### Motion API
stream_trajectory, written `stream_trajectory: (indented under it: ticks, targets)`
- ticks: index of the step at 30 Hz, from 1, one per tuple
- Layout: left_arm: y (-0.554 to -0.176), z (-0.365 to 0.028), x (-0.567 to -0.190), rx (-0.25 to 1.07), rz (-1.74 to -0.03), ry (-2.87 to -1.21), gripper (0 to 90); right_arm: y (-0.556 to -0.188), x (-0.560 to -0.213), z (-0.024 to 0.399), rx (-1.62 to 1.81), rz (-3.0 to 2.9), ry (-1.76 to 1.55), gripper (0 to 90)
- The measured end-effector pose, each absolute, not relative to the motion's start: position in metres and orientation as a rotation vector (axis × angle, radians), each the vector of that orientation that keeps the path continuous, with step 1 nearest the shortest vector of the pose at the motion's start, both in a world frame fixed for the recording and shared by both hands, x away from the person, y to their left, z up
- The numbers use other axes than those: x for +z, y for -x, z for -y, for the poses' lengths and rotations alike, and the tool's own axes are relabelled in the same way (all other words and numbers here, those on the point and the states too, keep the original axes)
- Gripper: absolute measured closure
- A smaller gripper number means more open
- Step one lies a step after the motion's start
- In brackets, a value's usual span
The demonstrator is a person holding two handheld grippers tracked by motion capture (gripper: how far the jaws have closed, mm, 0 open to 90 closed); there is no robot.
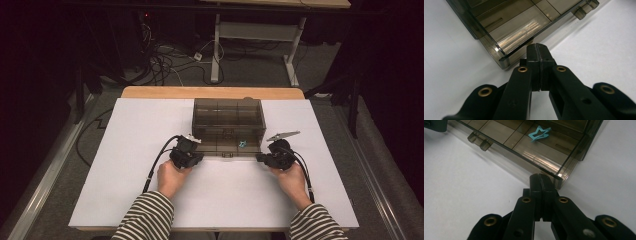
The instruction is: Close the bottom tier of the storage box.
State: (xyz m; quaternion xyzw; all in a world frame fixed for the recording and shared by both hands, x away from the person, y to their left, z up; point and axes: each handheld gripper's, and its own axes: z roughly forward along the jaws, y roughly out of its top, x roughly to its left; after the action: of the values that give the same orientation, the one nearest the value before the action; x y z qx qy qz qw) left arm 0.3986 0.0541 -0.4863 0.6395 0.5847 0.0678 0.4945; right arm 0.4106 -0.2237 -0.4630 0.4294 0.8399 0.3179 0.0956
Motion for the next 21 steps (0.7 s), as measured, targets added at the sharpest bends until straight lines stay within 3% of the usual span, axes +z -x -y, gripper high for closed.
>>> stream_trajectory:
  ticks: [17, 18, 21]
  targets:
    - [-0.413, -0.056, -0.486, 0.182, -1.432, -1.524, 87.1, -0.422, -0.46, 0.216, 0.939, -2.465, -1.297, 90.0]
    - [-0.415, -0.05, -0.486, 0.189, -1.478, -1.417, 87.1, -0.423, -0.46, 0.216, 0.934, -2.462, -1.299, 90.0]
    - [-0.418, -0.052, -0.486, 0.187, -1.484, -1.398, 87.1, -0.426, -0.459, 0.215, 0.932, -2.455, -1.299, 90.0]
